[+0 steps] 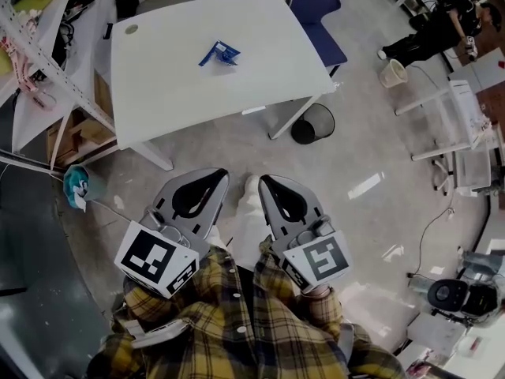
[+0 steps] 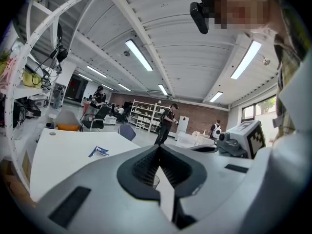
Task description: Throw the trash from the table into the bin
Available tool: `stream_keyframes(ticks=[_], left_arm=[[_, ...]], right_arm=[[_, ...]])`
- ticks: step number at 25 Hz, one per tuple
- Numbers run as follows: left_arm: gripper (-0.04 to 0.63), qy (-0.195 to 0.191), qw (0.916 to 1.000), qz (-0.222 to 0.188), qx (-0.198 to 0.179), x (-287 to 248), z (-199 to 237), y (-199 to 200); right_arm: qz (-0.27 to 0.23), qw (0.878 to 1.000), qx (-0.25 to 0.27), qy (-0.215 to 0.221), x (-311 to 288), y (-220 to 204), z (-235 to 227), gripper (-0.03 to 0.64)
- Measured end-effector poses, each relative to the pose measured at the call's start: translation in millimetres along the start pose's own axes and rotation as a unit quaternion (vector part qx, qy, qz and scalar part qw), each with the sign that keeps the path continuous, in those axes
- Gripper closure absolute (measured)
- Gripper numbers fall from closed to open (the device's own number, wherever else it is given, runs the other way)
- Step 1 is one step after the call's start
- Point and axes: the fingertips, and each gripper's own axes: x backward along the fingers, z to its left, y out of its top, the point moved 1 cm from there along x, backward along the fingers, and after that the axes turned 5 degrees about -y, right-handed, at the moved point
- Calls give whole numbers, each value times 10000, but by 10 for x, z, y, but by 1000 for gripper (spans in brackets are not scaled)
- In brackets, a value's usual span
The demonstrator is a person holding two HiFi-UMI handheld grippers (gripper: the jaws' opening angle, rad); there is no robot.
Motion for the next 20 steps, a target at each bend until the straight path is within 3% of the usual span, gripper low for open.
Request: stream_keyframes(ticks=[9,20], left_arm=[[588,224,9997,-70,-9,-1063,555,324],[587,1047,9944,-23,121,-2127,1058,593]], right_arm=[[63,9998,4,196,-634,202,-1014,618],[39,9968,76,800,-1202,507,-2252,618]])
